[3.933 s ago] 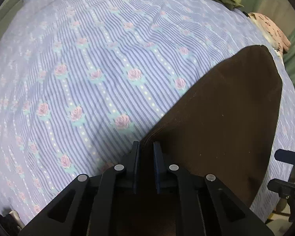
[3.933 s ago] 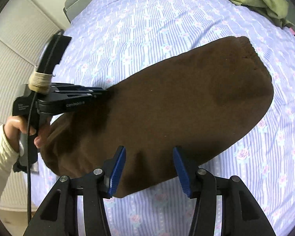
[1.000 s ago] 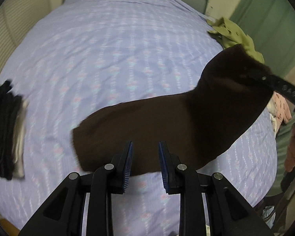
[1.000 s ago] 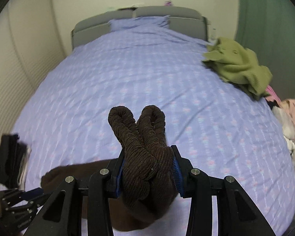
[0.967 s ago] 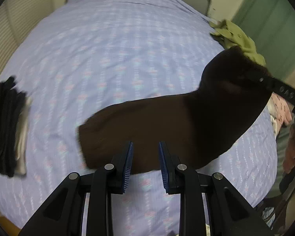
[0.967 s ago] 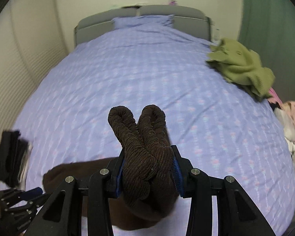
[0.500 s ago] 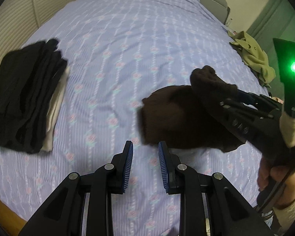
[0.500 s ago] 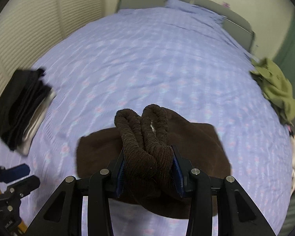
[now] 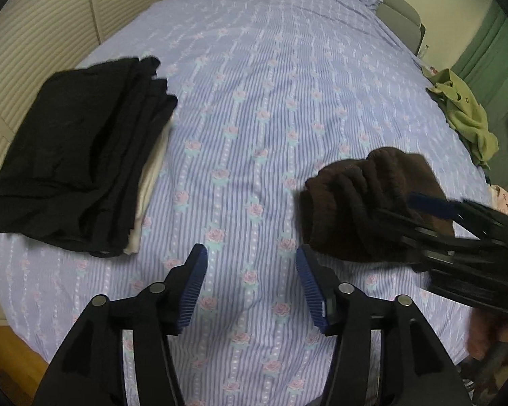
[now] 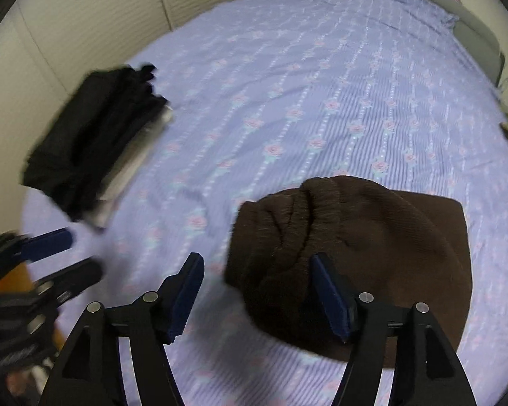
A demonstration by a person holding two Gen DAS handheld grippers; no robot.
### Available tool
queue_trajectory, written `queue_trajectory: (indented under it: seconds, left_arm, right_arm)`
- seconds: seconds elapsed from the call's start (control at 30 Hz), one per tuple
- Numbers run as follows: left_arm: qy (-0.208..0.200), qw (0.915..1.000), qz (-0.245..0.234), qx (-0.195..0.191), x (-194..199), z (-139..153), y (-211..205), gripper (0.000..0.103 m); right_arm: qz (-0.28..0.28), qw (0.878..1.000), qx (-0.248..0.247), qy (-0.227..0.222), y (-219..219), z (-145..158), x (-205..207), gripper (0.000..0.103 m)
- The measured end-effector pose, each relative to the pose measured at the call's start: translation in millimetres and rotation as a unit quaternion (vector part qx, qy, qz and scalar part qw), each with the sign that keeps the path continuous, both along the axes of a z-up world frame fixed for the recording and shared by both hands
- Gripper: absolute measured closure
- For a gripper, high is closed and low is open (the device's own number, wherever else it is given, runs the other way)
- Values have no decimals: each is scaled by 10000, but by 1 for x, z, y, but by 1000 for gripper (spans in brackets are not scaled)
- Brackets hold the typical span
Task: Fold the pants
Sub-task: 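Grasp the folded bundle's cuff end with the left tool beside the right tool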
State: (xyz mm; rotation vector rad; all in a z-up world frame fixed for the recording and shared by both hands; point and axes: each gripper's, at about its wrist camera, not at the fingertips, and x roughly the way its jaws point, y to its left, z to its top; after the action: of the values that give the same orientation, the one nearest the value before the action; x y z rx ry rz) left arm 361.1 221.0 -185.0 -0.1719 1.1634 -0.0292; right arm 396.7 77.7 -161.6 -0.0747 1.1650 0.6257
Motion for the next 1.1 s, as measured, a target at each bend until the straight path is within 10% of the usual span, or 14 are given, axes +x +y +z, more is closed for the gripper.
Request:
queue_trajectory:
  seconds: [0.1, 0.23, 0.63, 0.87, 1.1]
  left_arm:
    - [-175, 9998, -112, 5, 3, 14, -10, 43]
    - [-444, 9978, -428, -240, 10, 30, -43, 39]
    - [268, 9945, -657, -765, 93, -22, -148, 35]
    - [618, 9976, -299, -125, 99, -40, -166, 68]
    - [-107, 9975, -128, -679, 59, 1, -143, 78]
  right_arm:
    - [110, 9971, 729, 201, -31, 34, -13, 35]
    - [-518, 9969, 485, -350, -86, 53, -20, 31]
    - [-2153, 9763, 66, 215, -218, -12, 29, 31]
    - [-2151, 9757, 143, 392, -232, -28, 42, 31]
    - [-1789, 9825, 264, 454, -225, -29, 35, 31]
